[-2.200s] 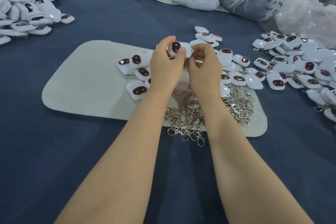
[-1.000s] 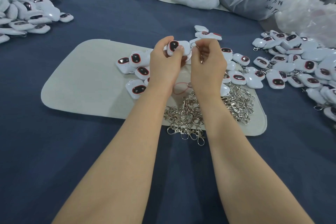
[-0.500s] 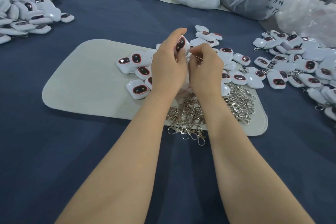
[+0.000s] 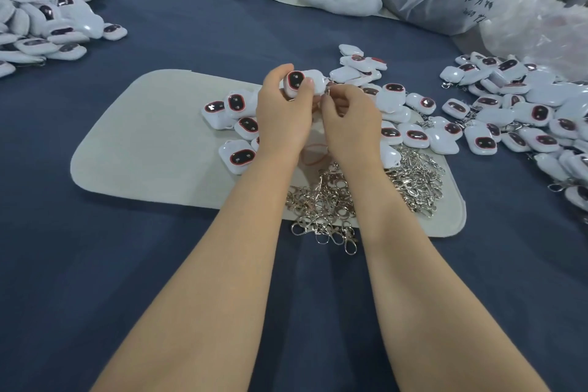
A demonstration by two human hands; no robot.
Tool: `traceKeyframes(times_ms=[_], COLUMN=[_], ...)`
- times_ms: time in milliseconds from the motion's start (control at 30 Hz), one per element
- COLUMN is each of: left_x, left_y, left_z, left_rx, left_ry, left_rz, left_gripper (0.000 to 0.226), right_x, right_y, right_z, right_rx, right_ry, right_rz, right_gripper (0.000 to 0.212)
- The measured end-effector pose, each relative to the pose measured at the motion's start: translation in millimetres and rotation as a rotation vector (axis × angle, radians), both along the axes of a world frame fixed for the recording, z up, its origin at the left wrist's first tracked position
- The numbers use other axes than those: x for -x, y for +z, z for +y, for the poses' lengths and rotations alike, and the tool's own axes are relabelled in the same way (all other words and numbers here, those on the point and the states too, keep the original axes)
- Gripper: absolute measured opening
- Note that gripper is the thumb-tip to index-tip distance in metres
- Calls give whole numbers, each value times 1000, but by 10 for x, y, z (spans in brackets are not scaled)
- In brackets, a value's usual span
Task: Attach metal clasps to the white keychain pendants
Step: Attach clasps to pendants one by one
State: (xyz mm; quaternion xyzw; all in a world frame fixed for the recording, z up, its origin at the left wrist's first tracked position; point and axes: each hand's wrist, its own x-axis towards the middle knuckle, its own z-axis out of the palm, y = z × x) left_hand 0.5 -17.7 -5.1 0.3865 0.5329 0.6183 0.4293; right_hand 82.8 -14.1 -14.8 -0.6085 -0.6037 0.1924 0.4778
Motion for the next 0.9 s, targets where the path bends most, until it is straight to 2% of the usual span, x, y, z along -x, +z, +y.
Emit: traceKeyframes(times_ms=[133,300,433,567,667,900], left_x=[-20,-35,-44,-35,-12,-23], left_y=[25,51,75,45,32,10], left_z=[-29,-42,-59,-60,-67,-117], left_rx=[9,37,50,5,-109,-318], left_ry=[-18,-56,-79,-79,-54,-28], left_rz=[-128,-276,-268,-84,181,528], left_gripper=[29,31,30,32,35,39], right_x=[-1,-2,4,-12,-42,-89], right_y=[29,36,41,24,8,-18], right_z=[-2,-4,-8,-8,13,14], right_rx=[-65,-137,-191,-233,-231,-151], right_ry=[-19,-48,-75,-97,-107,-79], right_rz=[97,142,177,104,31,-182], right_gripper=[17,11,10,14,14,18])
